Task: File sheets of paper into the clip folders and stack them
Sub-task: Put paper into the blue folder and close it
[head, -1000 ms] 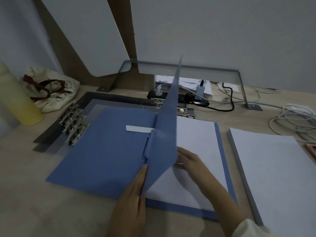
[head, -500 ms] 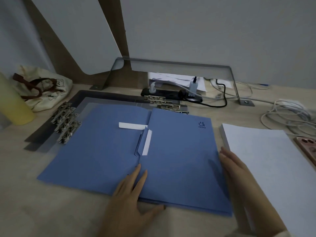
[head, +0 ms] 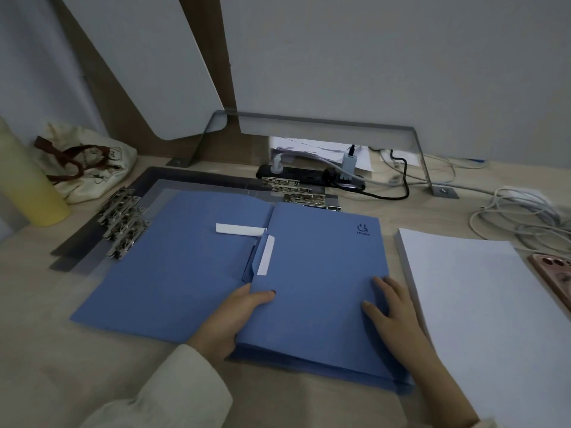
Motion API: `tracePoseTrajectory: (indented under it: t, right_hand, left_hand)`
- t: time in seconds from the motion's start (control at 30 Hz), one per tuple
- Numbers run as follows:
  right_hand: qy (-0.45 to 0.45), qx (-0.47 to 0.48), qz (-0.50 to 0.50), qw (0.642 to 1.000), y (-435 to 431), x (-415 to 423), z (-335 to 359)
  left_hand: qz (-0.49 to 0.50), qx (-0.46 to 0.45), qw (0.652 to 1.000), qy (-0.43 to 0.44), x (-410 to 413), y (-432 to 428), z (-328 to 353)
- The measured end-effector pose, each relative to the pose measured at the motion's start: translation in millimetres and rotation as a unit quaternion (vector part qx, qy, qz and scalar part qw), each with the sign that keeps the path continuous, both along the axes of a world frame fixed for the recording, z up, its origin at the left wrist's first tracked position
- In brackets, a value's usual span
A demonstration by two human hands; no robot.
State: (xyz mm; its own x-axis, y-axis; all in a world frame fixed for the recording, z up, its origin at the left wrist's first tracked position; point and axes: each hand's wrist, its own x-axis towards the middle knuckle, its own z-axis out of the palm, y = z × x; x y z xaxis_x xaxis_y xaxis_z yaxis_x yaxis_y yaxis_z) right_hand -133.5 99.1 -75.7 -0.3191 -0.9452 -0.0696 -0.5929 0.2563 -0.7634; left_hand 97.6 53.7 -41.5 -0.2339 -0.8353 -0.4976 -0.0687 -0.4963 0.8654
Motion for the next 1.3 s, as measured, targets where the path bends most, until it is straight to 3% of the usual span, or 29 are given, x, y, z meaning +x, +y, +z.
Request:
tracePoseTrajectory:
  t: [0.17, 0.27, 0.37, 0.5, 0.73, 0.9, 1.1, 1.3]
  right_hand:
    - [-0.076, -0.008, -0.029, 0.997, 2, -2, 7]
    - [-0.148, -0.074, -0.072, 0.984, 5, -1, 18]
    - [-0.252, -0.097, -0.11, 0.956, 13, 3, 38]
    - [-0.432, -0.058, -0.056, 0.898, 21, 4, 61]
    - [-0.451, -0.023, -0.007, 0.892, 26, 9, 65]
    - [-0.448, -0.013, 0.011, 0.894, 29, 14, 67]
    - [-0.455, -0.008, 0.019, 0.89, 33, 19, 76]
    - [-0.373, -0.048, 0.017, 0.927, 34, 25, 74]
  left_hand:
    - [0.01, -0.077, 0.997, 0.008, -2, 5, 7]
    - [0.026, -0.137, 0.99, 0.036, 1, 14, 13]
    - [0.041, -0.164, 0.982, 0.083, 7, 21, 19]
    - [0.048, -0.165, 0.977, 0.125, 16, 25, 29]
    - [0.056, -0.073, 0.966, 0.242, 41, 13, 47]
    - [0.154, -0.127, 0.962, 0.186, 39, 5, 42]
    - [0.175, -0.229, 0.956, 0.051, 39, 8, 35]
    - [0.213, -0.26, 0.942, -0.019, 32, 8, 32]
